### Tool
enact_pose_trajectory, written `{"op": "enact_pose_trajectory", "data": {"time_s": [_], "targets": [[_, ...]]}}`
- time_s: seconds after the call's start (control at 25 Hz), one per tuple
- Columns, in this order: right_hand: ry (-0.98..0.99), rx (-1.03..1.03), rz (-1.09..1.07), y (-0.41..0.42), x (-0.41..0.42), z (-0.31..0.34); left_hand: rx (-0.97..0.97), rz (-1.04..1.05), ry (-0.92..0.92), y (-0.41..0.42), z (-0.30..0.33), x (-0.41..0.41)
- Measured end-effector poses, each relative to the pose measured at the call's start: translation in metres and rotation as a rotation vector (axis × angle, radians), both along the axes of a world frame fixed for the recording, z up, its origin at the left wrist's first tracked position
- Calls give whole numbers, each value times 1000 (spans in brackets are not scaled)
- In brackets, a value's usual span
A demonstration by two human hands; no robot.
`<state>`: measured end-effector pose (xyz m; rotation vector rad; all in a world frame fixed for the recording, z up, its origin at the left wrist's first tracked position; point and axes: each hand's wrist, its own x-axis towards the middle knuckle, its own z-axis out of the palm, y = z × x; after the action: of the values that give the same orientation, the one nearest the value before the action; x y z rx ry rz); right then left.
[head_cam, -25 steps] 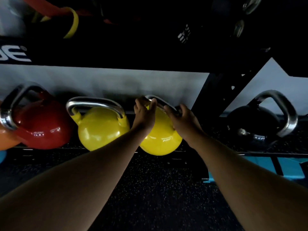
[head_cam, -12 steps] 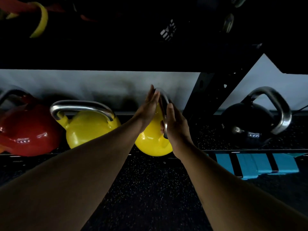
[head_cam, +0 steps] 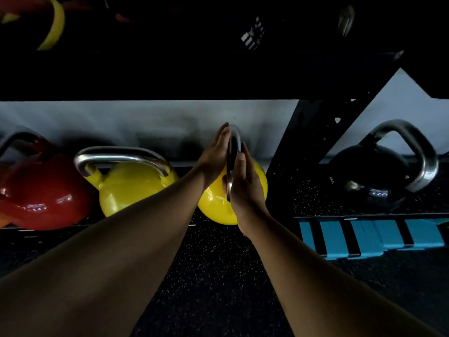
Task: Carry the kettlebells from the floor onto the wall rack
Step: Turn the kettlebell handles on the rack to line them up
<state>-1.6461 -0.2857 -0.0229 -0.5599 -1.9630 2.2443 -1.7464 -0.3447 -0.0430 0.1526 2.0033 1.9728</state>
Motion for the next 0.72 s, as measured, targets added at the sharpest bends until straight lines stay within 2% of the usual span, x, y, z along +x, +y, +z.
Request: {"op": "enact_pose_trajectory", "data": {"time_s": [0.24, 0.4, 0.72], "targets": [[33, 40, 37, 3, 3, 1, -144, -14, 68, -1, -3, -2], [42, 107, 40, 3, 3, -1, -141, -21, 66, -4, -7, -2], [61, 88, 54, 4, 1, -5, -151, -12, 84, -4, -14, -6]]}}
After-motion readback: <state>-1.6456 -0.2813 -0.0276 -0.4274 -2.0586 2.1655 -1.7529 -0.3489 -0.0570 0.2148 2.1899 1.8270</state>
